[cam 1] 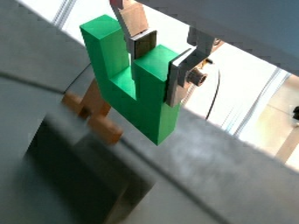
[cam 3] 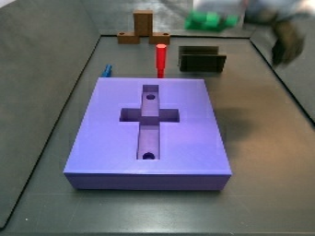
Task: Pick up the green object. Move up. Place the green object on the fixture. Regrasp the green object. Move to above the board. Insert the green object.
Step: Move to above the board.
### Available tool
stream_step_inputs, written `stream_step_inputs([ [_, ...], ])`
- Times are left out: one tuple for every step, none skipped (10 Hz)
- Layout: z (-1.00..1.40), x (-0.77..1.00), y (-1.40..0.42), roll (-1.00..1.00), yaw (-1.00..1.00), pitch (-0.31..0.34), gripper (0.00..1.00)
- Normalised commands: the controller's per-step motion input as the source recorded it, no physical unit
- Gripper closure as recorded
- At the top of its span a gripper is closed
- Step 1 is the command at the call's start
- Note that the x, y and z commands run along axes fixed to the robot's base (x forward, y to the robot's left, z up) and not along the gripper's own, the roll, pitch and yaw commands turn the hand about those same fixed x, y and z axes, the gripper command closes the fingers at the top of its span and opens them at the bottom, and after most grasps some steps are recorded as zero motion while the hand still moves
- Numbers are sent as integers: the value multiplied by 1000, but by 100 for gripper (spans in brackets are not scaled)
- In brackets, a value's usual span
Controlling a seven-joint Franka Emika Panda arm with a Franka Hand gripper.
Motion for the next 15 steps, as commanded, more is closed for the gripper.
stream_step_inputs([
  [1400,-10,-7,-95,0,-48,100],
  [1400,-6,-27,-35,-25,-24,100],
  [1400,0,-26,-12,-29,-18,100],
  [1400,1,-21,-18,-33,12,100],
  [667,9,-24,-19,-30,38,100],
  [264,26,-5,1,-25,57,100],
  [295,-1308,-1400,-1000,29,15,100],
  [292,-1312,-1400,-1000,35,13,100],
  [288,-1400,-1352,-1000,44,-30,100],
  [258,-1400,-1315,-1000,47,-36,100],
  [267,-1400,-1287,-1000,50,-50,100],
  [161,-949,-830,-1000,51,-59,100],
  [79,-566,-444,-1000,47,-66,100],
  [39,-391,-283,-1000,43,-63,100],
  [30,-180,-120,-1000,30,-64,100],
])
